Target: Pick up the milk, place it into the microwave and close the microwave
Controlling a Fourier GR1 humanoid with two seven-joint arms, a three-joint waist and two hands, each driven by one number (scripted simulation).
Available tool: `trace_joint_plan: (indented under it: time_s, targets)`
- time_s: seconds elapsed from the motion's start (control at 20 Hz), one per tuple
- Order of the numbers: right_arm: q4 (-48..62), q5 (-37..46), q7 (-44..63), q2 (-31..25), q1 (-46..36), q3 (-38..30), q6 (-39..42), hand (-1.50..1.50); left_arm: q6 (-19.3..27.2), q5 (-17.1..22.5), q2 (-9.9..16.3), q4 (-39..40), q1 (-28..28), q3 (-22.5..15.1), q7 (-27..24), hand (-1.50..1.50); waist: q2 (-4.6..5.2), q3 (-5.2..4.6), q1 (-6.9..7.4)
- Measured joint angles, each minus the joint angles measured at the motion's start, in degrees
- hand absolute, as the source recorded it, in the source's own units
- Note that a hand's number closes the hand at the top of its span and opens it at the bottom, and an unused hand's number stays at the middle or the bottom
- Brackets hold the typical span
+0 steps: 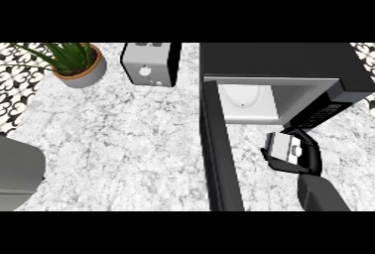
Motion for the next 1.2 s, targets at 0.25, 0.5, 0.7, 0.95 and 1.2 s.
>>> trace_joint_plan:
  time_s: [0.25, 0.5, 0.7, 0.95, 1.2]
  targets:
    - [-7.23, -0.14, 1.71, -0.07, 3.45, 1.71, 1.1, 1.5, 0.95, -0.54, -0.03, 0.38, 0.55, -1.22, -1.36, -1.5, -0.29, -0.08, -0.72]
    - [-19.14, -0.76, 4.35, -0.64, 11.48, 4.01, 2.89, 1.5, 0.82, -0.22, 0.98, 0.77, 0.38, -1.88, -1.46, -1.5, -0.43, -0.13, -1.28]
    - [-29.95, -1.07, 9.49, -1.54, 18.17, 5.9, 3.71, 1.5, 1.37, -0.65, 1.82, -0.15, 1.64, -3.42, -1.84, -1.5, -0.44, -0.14, -1.33]
    - [-43.91, -3.8, 15.48, -1.83, 25.82, 8.6, 8.62, 1.5, 1.79, 0.04, 1.45, 0.81, 1.32, -3.28, -2.99, -1.5, -0.47, -0.16, -1.4]
    - [-54.84, -9.21, 21.92, 0.86, 30.06, 11.03, 12.54, 1.5, 2.02, 0.78, 2.08, 0.12, 2.63, -3.35, -3.72, -1.5, -0.42, -0.14, -1.19]
